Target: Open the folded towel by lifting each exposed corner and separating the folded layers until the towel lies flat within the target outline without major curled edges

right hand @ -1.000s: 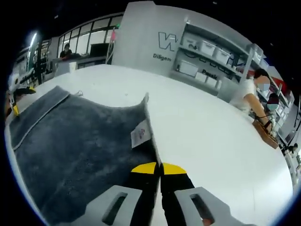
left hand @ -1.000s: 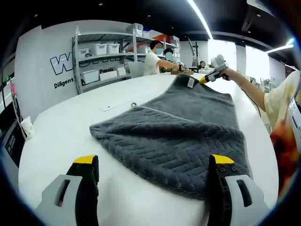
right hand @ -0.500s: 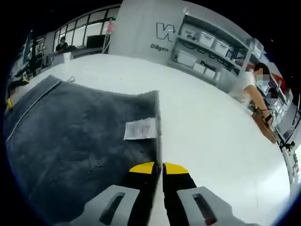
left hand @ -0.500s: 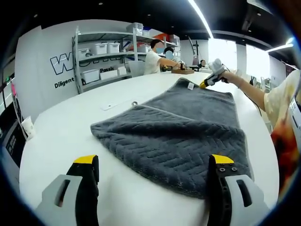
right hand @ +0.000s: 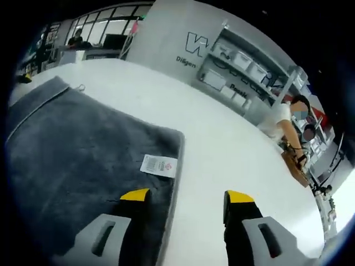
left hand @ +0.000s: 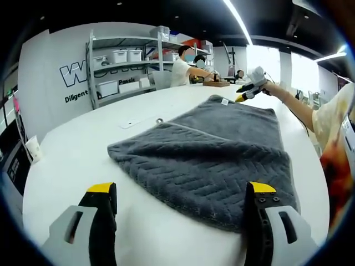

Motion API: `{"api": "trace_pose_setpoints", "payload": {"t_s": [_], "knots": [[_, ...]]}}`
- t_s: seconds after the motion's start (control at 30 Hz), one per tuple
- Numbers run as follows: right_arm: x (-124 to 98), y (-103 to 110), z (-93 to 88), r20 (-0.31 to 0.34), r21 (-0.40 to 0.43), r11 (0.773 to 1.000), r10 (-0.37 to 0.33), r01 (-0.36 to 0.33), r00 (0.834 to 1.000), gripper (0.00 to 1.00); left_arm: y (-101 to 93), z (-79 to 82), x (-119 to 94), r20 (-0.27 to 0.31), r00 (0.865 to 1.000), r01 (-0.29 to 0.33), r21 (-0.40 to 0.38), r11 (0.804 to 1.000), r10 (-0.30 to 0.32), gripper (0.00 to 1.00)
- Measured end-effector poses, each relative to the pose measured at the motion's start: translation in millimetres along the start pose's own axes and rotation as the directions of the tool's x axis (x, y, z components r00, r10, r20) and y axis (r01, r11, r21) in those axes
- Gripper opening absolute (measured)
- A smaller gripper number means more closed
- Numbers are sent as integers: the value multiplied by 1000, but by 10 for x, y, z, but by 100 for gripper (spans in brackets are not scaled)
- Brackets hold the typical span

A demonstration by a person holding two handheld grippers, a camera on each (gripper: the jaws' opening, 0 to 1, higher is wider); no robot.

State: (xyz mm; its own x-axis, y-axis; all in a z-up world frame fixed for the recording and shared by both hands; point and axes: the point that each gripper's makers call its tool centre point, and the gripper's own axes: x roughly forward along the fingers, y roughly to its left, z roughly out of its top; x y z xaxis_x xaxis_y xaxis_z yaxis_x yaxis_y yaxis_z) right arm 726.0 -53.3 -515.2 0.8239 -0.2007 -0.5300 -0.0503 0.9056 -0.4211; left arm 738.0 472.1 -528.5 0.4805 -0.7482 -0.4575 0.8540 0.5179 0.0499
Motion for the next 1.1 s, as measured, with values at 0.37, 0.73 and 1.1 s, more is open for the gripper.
{"api": "trace_pose_setpoints", "payload": {"t_s": [0.37,0.73,1.1], "knots": [[-186,741,271,27,-25,978,208,-208,978,93,-7,-23,-5,-13,1000,1,2,1000,-1,96],[-264,1261,492,88,-44,949,316,-313,945,99,-3,37,-42,13,1000,4,-20,1000,-4,98],[-360,1555,501,110,-115,910,410,-398,905,99,-544,293,-32,46,996,72,46,996,-74,99]]}}
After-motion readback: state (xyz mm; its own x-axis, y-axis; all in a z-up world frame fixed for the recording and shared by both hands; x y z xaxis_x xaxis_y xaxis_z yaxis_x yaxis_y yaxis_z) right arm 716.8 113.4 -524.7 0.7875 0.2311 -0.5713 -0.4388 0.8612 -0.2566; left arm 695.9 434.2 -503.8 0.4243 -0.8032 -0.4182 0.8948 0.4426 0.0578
